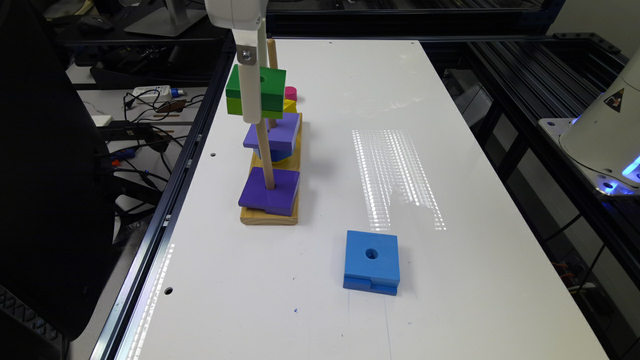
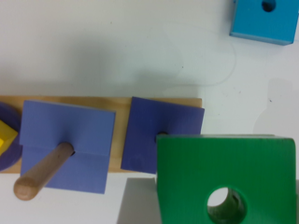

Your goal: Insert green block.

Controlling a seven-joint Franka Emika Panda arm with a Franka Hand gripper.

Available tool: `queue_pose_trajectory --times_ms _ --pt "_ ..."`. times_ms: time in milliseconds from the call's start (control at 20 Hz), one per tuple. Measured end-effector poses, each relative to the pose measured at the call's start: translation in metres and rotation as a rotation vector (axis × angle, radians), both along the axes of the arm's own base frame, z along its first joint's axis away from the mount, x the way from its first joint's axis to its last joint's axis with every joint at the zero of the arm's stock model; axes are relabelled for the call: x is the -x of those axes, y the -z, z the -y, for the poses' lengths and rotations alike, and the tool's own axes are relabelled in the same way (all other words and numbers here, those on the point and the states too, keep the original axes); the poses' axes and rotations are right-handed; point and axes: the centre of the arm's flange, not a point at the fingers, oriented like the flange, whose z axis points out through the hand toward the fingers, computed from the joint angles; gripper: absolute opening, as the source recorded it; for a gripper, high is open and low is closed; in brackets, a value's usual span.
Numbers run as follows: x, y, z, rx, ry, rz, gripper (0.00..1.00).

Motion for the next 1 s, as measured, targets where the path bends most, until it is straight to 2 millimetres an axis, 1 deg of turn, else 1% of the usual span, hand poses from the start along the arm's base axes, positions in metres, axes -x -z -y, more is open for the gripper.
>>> queue_pose_trajectory --times_ms 400,600,1000 --pt "0.0000 0.0005 0.0000 0.000 0.000 -0.001 0.00" --pt "-0.0009 0.0060 0.0001 -0.003 0.000 -0.005 0.00" --pt "-0.0011 0.0059 0.0001 -0.003 0.000 -0.004 0.00"
